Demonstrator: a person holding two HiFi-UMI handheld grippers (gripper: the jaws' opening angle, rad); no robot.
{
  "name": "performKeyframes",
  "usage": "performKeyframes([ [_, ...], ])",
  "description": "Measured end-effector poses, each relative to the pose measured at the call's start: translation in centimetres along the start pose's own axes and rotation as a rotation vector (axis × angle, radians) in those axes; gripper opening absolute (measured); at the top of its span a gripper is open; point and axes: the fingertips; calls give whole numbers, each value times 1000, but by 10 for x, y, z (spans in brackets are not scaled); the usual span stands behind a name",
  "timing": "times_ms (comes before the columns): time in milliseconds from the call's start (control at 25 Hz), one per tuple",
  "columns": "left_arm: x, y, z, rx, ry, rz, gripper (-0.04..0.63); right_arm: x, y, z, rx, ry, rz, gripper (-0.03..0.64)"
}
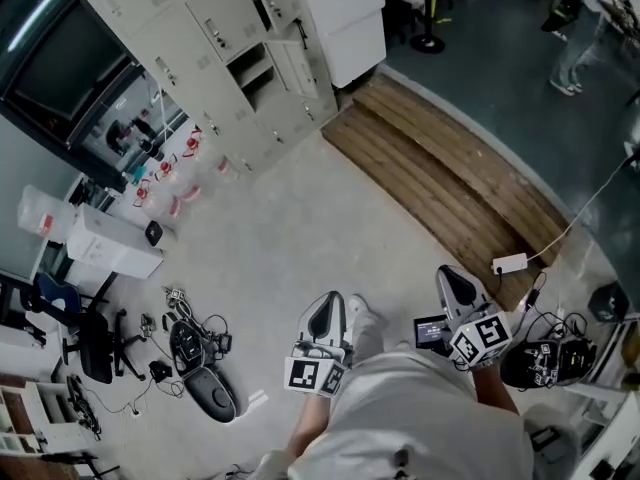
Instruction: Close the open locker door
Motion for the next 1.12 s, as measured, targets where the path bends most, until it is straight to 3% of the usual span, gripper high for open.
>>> performKeyframes([
  [360, -12, 68, 100, 102, -35, -37, 8, -42, -17, 98, 82, -34, -34, 29],
  [560, -21, 113, 134, 144, -54, -12, 8, -51, -13, 154, 102, -58, -23, 29],
  [760, -32, 160, 155, 125, -78, 27, 8, -52, -6, 209, 80, -50, -27, 29],
  [1120, -19, 208, 186, 82, -38, -4, 8, -52, -6, 283, 24, -8, -29, 29],
])
Point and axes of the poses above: the fingertips, and each gripper's own axes: z forward along the fingers, y to its left, x out of its underside, and after that the axes turned 10 degrees about z, right-handed
